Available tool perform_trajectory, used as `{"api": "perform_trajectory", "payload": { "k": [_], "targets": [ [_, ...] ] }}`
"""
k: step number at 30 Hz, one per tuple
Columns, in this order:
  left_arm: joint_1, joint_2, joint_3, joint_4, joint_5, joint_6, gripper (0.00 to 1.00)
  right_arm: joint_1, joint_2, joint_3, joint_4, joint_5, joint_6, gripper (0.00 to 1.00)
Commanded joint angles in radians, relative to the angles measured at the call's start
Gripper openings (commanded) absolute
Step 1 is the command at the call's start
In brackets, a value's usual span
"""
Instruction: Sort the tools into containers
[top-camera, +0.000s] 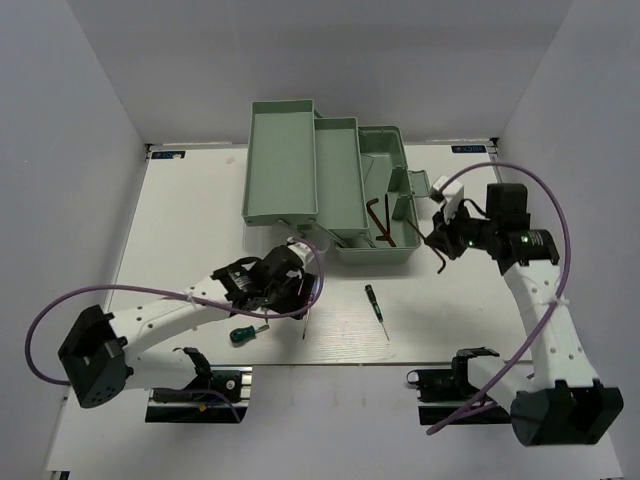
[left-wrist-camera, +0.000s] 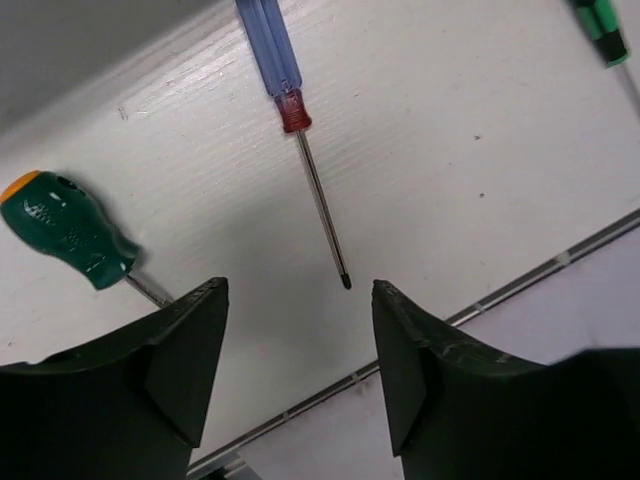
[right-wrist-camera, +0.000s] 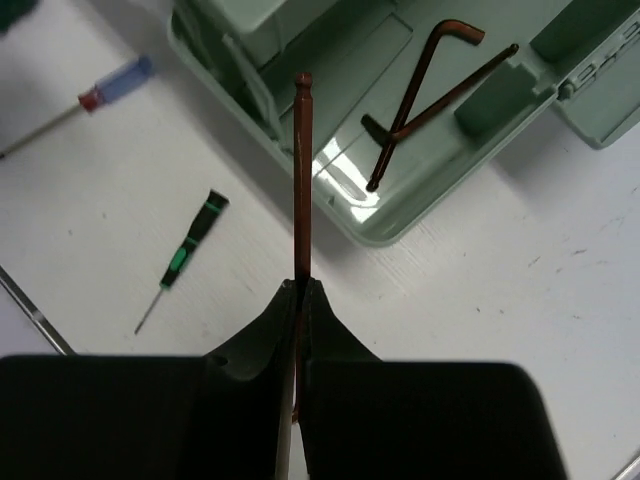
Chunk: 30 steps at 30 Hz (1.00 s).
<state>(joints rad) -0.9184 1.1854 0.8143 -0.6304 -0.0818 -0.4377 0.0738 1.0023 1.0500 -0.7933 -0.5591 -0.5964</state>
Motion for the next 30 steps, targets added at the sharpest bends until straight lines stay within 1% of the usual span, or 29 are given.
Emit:
{"api": "perform_trajectory", "payload": {
  "k": [1,2,3,4,5,6,7,8,9,10,11,12,13,17,20,23,24,26,27,28,29,30],
  "targets": [
    [-0.004,0.032,-0.027,0.13,0.002,-0.001,0.71,0.015,0.169,0.099,0.129,0.003,0.147,0.0],
    [-0.004,0.055,-0.027,0.147,-0.01,-0.001,0.71,0.021,0.209,0.125,0.159,0.008,0.173,0.0],
    [-0.004,0.103,-0.027,0.165,-0.019,-0.001,0.72,0.026,0.296,0.21,0.169,0.016,0.247,0.0],
    [-0.004,0.127,-0.027,0.193,-0.019,0.011,0.72,0.037,0.379,0.24,0.175,0.024,0.269,0.0],
    [-0.004,0.149,-0.012,0.207,-0.029,0.02,0.72,0.05,0.413,0.267,0.198,0.019,0.308,0.0],
    [-0.013,0.17,-0.003,0.219,-0.029,0.02,0.72,0.058,0.486,0.347,0.198,0.019,0.328,0.0],
    [-0.013,0.207,0.02,0.228,-0.029,0.021,0.72,0.069,0.527,0.375,0.186,0.031,0.337,0.0],
    [-0.013,0.224,0.031,0.241,-0.039,0.03,0.72,0.096,0.626,0.402,0.155,0.031,0.346,0.07],
    [-0.013,0.236,0.04,0.241,-0.05,0.03,0.72,0.099,0.662,0.488,0.138,0.039,0.357,0.34],
    [-0.013,0.259,0.054,0.251,-0.05,0.03,0.72,0.109,0.691,0.514,0.12,0.044,0.36,0.42],
    [-0.013,0.272,0.054,0.251,-0.067,0.03,0.72,0.112,0.753,0.548,0.099,0.044,0.365,0.49],
    [-0.013,0.284,0.068,0.251,-0.087,0.03,0.72,0.112,0.762,0.562,0.1,0.047,0.378,0.59],
    [-0.013,0.307,0.078,0.251,-0.099,0.03,0.72,0.109,0.765,0.556,0.106,0.047,0.38,0.61],
    [-0.022,0.351,0.088,0.251,-0.163,0.007,0.71,0.101,0.693,0.504,0.141,0.031,0.385,0.61],
    [-0.022,0.399,0.114,0.227,-0.205,-0.006,0.68,0.092,0.612,0.426,0.154,0.027,0.403,0.61],
    [-0.022,0.457,0.135,0.239,-0.205,0.007,0.66,0.081,0.533,0.312,0.187,0.011,0.429,0.61],
    [-0.022,0.473,0.135,0.251,-0.205,0.007,0.66,0.081,0.482,0.27,0.196,0.005,0.434,0.61],
    [-0.022,0.514,0.147,0.251,-0.205,0.019,0.59,0.077,0.455,0.202,0.201,-0.001,0.446,0.61],
    [-0.022,0.529,0.158,0.261,-0.205,0.019,0.53,0.069,0.411,0.185,0.2,-0.001,0.443,0.61],
    [-0.022,0.542,0.158,0.261,-0.205,0.019,0.44,0.064,0.401,0.173,0.2,-0.001,0.449,0.61],
    [-0.022,0.551,0.17,0.261,-0.205,0.019,0.27,0.063,0.378,0.139,0.2,-0.001,0.451,0.61],
    [-0.022,0.551,0.171,0.25,-0.194,0.028,0.19,0.052,0.363,0.128,0.195,-0.004,0.445,0.61]
  ]
}}
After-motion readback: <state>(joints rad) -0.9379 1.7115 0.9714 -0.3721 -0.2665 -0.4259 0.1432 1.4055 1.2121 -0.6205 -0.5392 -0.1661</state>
